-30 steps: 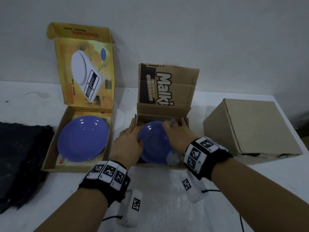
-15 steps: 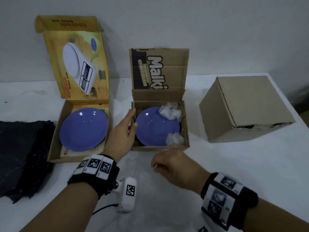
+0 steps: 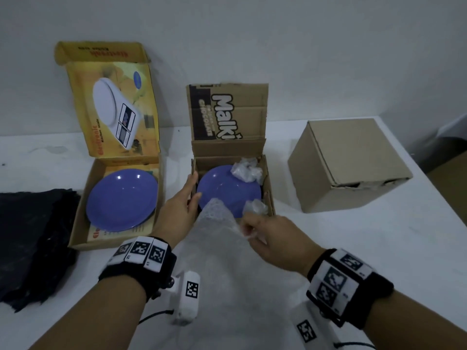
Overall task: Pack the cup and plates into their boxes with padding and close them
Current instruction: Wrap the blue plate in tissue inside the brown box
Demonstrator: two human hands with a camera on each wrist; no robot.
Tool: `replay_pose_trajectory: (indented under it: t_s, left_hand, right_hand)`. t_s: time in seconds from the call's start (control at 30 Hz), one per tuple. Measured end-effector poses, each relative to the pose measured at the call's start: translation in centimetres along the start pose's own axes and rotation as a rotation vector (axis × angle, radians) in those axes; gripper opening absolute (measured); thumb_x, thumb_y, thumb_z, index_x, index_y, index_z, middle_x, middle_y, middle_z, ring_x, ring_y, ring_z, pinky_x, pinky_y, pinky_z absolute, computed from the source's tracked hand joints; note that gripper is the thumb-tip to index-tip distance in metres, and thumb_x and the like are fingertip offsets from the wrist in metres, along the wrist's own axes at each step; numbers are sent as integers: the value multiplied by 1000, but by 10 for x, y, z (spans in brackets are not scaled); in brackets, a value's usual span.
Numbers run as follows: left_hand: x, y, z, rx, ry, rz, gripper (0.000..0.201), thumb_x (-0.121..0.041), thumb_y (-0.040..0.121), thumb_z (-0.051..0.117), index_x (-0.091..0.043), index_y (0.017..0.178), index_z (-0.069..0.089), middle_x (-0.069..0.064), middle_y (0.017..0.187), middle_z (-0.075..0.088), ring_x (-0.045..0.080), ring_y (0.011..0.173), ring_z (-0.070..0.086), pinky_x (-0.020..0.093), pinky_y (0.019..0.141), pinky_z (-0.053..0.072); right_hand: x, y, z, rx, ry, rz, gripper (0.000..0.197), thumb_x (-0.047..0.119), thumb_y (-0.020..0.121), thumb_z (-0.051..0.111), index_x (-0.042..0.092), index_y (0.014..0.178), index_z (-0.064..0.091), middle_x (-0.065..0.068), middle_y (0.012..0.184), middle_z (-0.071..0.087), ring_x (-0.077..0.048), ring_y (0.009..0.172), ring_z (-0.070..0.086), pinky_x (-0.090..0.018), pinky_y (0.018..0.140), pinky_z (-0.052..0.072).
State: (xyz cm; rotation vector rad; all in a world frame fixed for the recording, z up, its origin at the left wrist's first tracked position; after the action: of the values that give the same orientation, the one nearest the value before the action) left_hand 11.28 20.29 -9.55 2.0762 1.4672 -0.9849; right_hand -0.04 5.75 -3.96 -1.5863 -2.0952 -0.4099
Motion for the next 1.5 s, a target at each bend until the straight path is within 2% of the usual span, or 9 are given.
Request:
replay_pose_trajectory:
  t_s: [0.37,0.53,0.67,0.77,0.93,1.03,1.3,1.4,1.5]
  left_hand:
    - [1,-2,2,-40,-5,-54,52,-31,99,39,-34,148,22,4,141,50,28,122,52,33,98,41]
    - [1,-10,4,-61,3,-100,52,-30,100,38,-34,148,20,4,139,52,28,120,53,30,93,40]
    - [2,-12,6,-81,-42,-89,52,-31,100,37,-34,148,18,2,139,52,27,119,54,27,88,40]
    - [6,-11,7,-73,-80,-108,53,-34,100,32,-35,149,12,-2,143,46,26,122,51,24,89,37]
    - [12,2,2,-64,-263,-162,50,-36,101,31,-34,149,19,-8,149,36,14,134,37,17,101,25]
    - [13,16,3,-18,-266,-144,52,-33,101,34,-31,150,16,-9,149,36,14,134,37,16,98,26]
    - [20,28,15,-79,-249,-95,53,-17,102,30,-24,151,12,10,145,42,25,128,44,28,101,33]
    - [22,28,14,-110,-251,-122,53,-17,101,30,-26,151,14,16,122,58,31,102,58,28,81,42]
    - [19,27,13,-123,-227,-122,53,-16,100,33,-25,150,17,4,72,56,17,61,52,24,54,33]
  right_hand:
    - [-35,12,-75,-389,265,240,32,0,90,44,14,115,58,-5,117,57,-14,101,53,-28,94,44]
    - [-31,35,-79,-311,334,265,74,0,83,51,18,147,18,6,125,22,-5,94,37,-6,80,34]
    - [-24,56,-79,-456,281,232,55,1,91,47,14,142,31,-3,127,29,-18,85,51,-11,77,39]
    - [-15,73,-51,-284,107,237,31,11,96,45,12,127,51,-8,130,42,-25,110,52,-28,96,40]
    - [12,84,19,205,22,144,30,15,98,40,6,109,66,-14,115,60,-29,104,55,-32,88,42]
    - [19,86,30,259,7,129,29,12,96,39,6,102,67,-17,108,65,-33,96,57,-28,73,37]
    - [-8,104,37,183,135,403,42,14,90,55,10,128,39,-16,111,60,-33,99,58,-35,76,46]
    - [-8,108,45,174,-32,407,59,17,86,60,16,136,29,-13,110,61,-33,95,60,-36,69,48]
    - [-5,116,45,133,-209,394,66,21,81,64,19,135,27,-14,124,50,-35,111,51,-43,86,45]
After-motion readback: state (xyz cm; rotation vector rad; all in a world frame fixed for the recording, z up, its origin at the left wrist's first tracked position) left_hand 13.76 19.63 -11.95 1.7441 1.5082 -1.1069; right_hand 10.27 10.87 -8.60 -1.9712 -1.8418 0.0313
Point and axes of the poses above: each hand's wrist, its own y-axis towards the middle knuckle, its own z-axis out of the palm, x = y × z, the point moved 9 cm from there along y, towards the middle knuckle
